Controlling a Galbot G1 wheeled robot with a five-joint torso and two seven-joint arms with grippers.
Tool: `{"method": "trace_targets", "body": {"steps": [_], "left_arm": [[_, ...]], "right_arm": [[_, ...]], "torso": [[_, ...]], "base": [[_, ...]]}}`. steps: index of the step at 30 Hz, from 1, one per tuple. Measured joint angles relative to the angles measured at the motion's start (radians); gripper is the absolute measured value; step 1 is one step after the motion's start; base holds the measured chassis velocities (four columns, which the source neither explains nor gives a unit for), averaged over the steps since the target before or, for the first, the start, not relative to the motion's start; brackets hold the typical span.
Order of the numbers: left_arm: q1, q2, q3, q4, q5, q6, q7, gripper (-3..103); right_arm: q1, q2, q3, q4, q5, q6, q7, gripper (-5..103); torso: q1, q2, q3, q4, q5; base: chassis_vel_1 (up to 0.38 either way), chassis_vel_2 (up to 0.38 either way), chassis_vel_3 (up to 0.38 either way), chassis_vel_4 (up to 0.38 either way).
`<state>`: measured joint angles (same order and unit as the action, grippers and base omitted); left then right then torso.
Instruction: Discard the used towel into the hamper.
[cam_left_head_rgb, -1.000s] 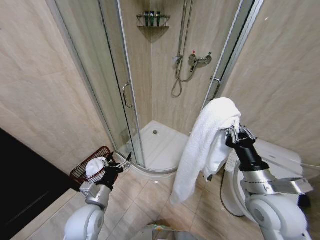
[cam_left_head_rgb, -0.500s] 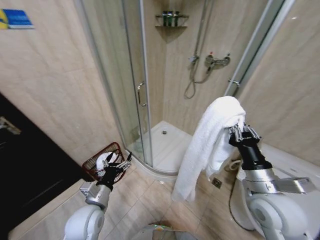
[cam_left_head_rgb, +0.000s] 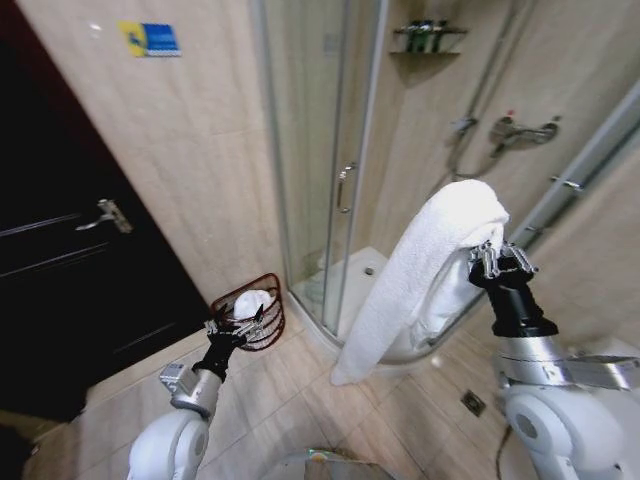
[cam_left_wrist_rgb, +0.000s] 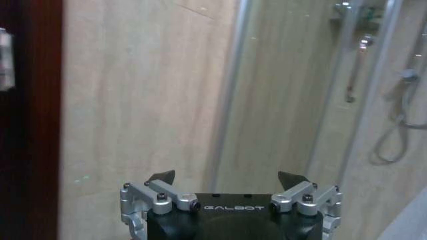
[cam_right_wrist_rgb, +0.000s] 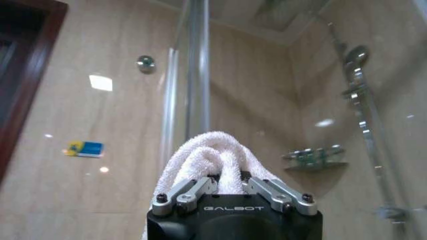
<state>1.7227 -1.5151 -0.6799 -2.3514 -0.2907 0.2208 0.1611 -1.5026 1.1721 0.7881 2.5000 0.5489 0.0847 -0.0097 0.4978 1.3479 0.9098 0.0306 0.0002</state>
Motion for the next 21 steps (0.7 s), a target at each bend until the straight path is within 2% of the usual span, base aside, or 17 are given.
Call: {"method": "trace_targets", "body": {"steps": [10, 21], "left_arm": [[0.000, 0.000, 0.000, 0.000, 0.000, 0.000, 0.000, 100], [0.000, 0.000, 0.000, 0.000, 0.000, 0.000, 0.000, 100]], "right_arm": [[-0.003, 0.001, 0.000, 0.000, 0.008, 0.007, -0.006, 14], [-0.005, 0.003, 0.000, 0.000, 0.001, 0.004, -0.016, 14]], "torso": [[0.000, 0.000, 0.000, 0.0006, -0.0004], [0.000, 0.000, 0.000, 0.0000, -0.0001]], "base": [[0.126, 0.123, 0.111, 0.120], [0.005, 0.009, 0.012, 0.006]]}}
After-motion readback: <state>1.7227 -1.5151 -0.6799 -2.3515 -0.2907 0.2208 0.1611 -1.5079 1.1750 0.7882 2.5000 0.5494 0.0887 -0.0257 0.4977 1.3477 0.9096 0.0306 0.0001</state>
